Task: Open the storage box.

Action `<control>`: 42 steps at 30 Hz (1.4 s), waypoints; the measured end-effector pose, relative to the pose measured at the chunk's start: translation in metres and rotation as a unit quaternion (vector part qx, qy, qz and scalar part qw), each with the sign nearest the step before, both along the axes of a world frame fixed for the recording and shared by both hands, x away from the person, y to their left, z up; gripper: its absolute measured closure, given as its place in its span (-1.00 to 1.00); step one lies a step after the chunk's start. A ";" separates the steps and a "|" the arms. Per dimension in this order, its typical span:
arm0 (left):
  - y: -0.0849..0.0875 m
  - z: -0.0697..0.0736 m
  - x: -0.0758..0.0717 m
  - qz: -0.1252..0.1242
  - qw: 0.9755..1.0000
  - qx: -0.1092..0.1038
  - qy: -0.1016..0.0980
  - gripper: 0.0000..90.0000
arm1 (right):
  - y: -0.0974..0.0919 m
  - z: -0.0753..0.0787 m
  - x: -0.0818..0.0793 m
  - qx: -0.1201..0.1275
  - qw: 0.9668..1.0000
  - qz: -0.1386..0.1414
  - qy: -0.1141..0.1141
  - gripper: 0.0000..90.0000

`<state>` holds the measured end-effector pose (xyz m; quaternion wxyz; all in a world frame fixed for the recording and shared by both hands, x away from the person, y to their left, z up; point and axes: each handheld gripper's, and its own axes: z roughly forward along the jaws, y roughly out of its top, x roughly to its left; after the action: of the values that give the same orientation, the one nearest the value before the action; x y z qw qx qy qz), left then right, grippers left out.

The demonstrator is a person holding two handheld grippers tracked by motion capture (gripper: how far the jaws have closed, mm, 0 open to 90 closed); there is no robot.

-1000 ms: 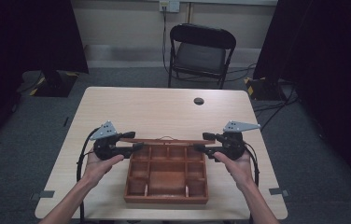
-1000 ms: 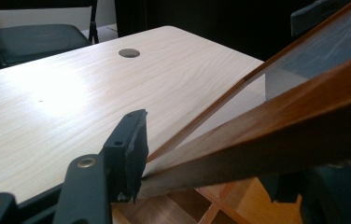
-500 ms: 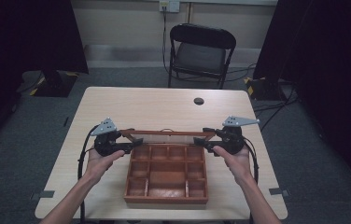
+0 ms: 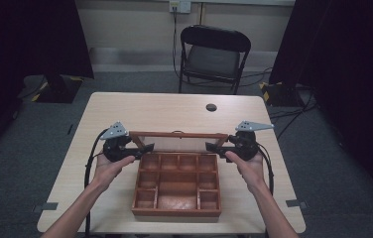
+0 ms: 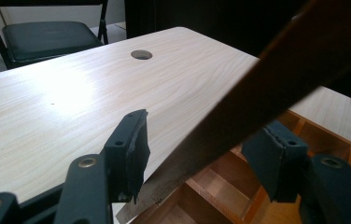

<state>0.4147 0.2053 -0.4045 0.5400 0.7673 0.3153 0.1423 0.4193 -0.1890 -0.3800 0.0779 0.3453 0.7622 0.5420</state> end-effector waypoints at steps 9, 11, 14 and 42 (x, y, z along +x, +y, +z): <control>0.000 -0.004 0.004 0.003 1.000 -0.004 0.010 -0.05 | 0.003 -0.006 0.007 -0.001 1.000 -0.002 0.006 -0.16; 0.001 -0.005 0.006 0.003 1.000 -0.001 0.007 -0.02 | 0.004 -0.007 0.009 0.000 1.000 -0.003 0.008 -0.15; 0.001 -0.005 0.007 0.006 1.000 -0.004 0.010 0.01 | 0.005 -0.009 0.011 -0.001 1.000 -0.004 0.008 -0.11; 0.002 -0.007 0.018 0.008 1.000 0.000 0.010 0.06 | 0.007 -0.020 0.023 -0.003 1.000 -0.012 0.012 -0.04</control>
<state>0.4332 0.2070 -0.4112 0.5355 0.7664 0.3263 0.1392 0.4424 -0.1825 -0.4005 0.0762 0.3602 0.7607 0.5347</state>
